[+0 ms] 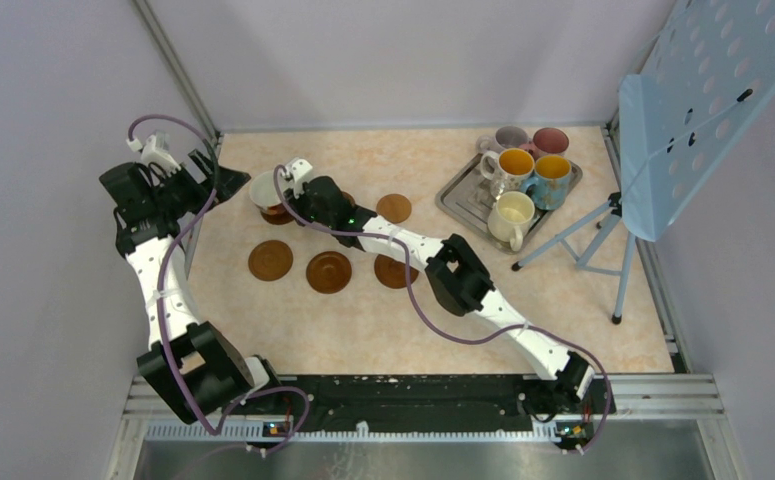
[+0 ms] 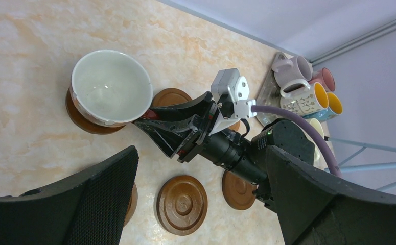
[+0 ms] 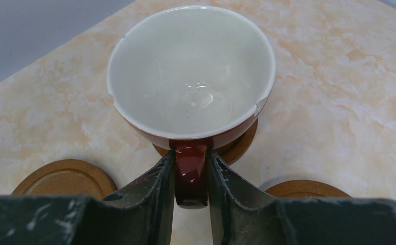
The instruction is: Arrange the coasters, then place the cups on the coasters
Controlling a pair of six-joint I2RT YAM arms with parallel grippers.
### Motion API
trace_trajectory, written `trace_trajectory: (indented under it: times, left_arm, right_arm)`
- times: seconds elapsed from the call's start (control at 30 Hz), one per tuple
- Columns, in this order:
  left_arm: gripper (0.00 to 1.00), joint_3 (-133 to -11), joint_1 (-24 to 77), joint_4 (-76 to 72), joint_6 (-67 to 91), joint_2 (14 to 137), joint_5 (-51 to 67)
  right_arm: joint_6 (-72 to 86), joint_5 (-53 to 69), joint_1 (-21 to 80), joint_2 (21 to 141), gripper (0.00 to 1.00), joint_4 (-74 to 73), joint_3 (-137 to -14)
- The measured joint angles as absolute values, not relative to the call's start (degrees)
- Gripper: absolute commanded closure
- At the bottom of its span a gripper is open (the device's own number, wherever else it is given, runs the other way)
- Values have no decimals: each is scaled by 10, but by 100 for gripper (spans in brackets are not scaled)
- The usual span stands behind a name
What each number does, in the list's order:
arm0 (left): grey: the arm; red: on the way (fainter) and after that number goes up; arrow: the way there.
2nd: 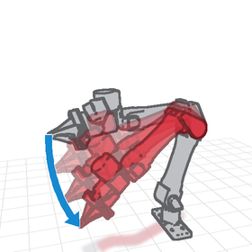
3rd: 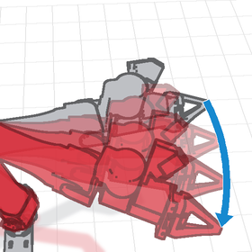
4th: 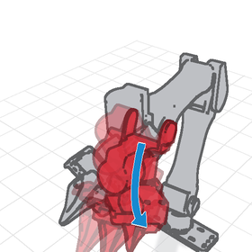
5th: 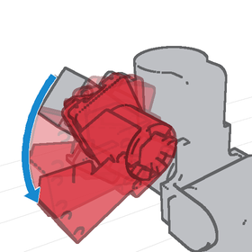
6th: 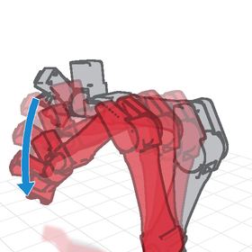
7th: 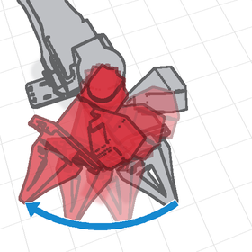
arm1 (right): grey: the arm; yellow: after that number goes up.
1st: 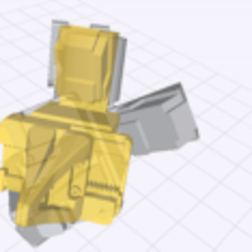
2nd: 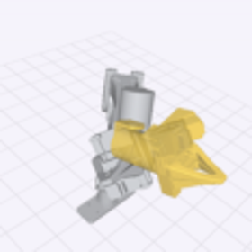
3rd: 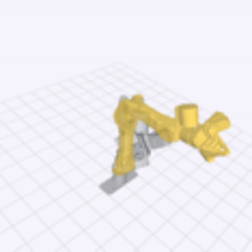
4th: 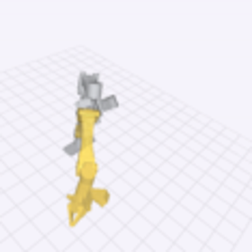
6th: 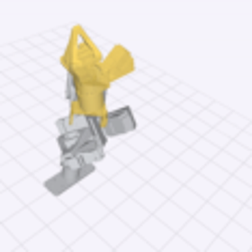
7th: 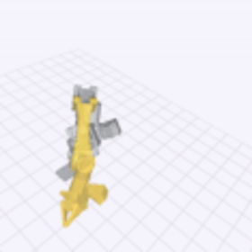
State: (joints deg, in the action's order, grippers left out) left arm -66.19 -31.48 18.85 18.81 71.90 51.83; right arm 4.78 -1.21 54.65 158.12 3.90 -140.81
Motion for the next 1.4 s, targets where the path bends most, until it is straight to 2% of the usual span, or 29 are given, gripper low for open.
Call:
trace_trajectory:
  times: [0.17,0.93,1.03,1.27,1.4]
  left_arm:
    - [1,-662,-316,189,188,719,519]
    - [1,-661,-319,188,194,719,531]
    - [1,-660,-319,188,195,719,531]
    - [1,-658,-319,186,194,719,534]
    - [1,-651,-319,179,180,719,548]
  right_arm:
    - [50,-12,547,1581,64,39,-1408]
    - [80,-9,551,1566,63,34,-1389]
    - [84,-8,551,1563,59,34,-1386]
    - [91,-8,551,1548,39,20,-1371]
    - [82,-6,548,1507,36,5,-1334]
